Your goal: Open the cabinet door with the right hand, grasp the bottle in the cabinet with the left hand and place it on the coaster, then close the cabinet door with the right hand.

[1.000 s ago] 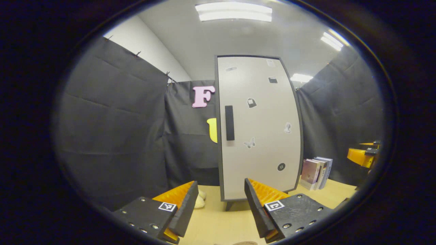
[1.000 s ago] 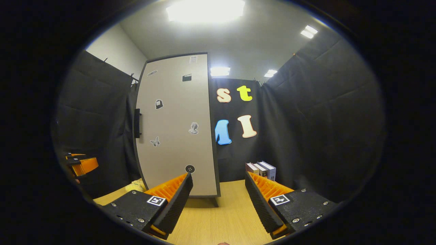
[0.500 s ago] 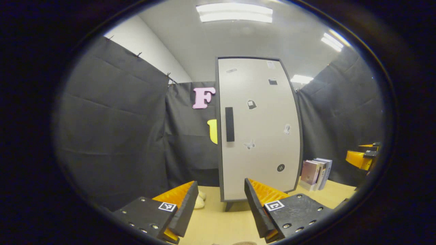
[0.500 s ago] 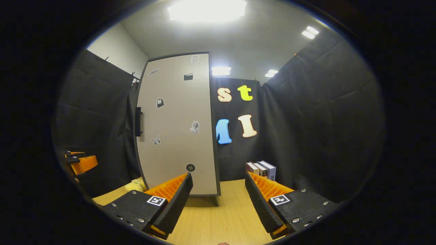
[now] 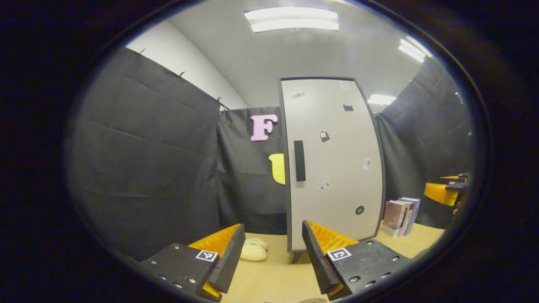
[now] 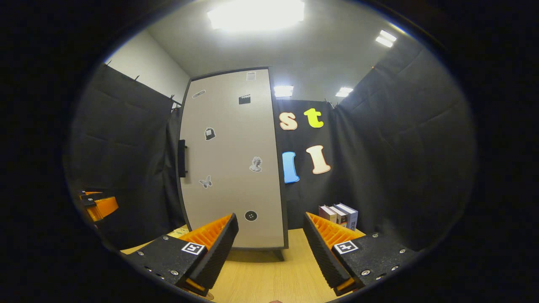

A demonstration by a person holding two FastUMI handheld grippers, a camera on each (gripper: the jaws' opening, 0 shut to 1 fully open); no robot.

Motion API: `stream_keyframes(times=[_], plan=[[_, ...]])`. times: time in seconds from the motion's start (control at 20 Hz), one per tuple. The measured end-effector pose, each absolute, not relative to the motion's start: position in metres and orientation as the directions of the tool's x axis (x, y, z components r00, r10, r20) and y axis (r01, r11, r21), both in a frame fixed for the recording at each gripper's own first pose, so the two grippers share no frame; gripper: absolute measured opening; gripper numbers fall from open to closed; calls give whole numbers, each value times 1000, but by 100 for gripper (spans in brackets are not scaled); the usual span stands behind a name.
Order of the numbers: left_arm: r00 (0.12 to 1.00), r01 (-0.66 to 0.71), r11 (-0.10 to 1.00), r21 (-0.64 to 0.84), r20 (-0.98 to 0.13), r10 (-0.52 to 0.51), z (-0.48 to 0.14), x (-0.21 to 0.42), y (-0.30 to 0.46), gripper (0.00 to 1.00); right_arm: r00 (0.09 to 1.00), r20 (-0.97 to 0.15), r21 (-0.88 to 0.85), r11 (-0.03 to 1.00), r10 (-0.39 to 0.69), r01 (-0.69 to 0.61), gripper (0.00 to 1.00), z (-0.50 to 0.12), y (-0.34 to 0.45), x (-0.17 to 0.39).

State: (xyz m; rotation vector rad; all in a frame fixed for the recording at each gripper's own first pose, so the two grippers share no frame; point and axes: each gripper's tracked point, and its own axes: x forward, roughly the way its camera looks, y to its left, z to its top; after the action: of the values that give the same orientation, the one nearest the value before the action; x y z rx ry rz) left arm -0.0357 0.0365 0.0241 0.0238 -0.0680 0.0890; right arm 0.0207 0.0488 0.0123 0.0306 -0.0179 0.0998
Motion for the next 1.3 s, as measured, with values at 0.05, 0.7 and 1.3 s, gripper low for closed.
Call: stream_keyframes(times=[0.05, 0.7, 1.3], plan=[[993, -99, 995, 22, 73, 97, 26, -41, 41, 83, 994, 21, 33, 993, 111, -112, 95, 16, 56, 26], [965, -260, 965, 37, 35, 258, 12, -94, 119, 78, 960, 84, 47, 961, 269, -273, 95, 74, 165, 105], [918, -395, 916, 61, 4, 396, -2, -148, 201, 78, 924, 110, 15, 929, 367, -371, 95, 103, 286, 164]])
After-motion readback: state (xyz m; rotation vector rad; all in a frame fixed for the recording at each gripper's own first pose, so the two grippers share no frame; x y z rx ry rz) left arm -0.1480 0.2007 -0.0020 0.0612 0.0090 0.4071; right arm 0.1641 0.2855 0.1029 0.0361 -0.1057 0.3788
